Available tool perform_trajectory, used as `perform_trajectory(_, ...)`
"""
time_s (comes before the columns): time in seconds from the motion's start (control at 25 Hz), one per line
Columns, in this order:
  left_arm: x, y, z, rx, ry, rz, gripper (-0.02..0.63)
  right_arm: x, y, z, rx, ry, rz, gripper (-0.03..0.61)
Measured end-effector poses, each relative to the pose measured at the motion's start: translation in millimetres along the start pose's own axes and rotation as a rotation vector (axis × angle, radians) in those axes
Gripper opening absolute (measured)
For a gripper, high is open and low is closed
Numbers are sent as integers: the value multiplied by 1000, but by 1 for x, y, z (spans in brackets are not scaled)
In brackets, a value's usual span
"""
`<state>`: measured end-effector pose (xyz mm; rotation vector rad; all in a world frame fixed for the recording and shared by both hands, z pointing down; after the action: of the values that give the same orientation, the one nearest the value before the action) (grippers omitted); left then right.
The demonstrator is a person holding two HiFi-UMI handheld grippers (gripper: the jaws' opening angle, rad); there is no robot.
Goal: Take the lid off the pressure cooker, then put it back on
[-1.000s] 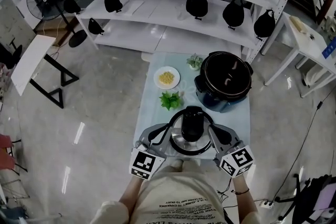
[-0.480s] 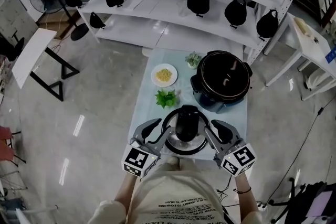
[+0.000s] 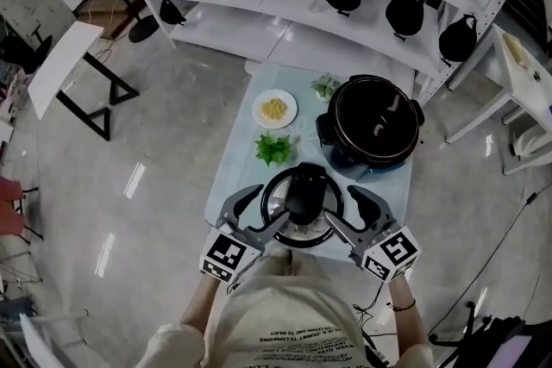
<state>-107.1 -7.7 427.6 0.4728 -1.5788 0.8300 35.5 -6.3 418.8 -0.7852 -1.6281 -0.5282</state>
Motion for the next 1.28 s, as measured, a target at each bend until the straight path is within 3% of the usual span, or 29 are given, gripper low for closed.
perform_trajectory(0.32,28,-13,-14,63,-120,137,284,23,-7,1,-118,64,80,278)
perform_trajectory(0.64,51,-27,-20,139,-172,235,285,57,-14,1,-182,81,192,288)
perform_trajectory(1.28,113,-63,-24,461,-296,370,287,130,-40,2,-239,105,391,290)
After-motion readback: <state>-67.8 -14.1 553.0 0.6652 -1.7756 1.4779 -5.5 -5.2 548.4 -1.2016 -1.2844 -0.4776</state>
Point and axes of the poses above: the fingertips, and each gripper's own axes: y backward along the fingers, z to its left, x out of its underside, the point moved 2 cm from there along y, backward along the fingers, and after that the axes turned 7 degrees about -z, right-handed, at the moved point
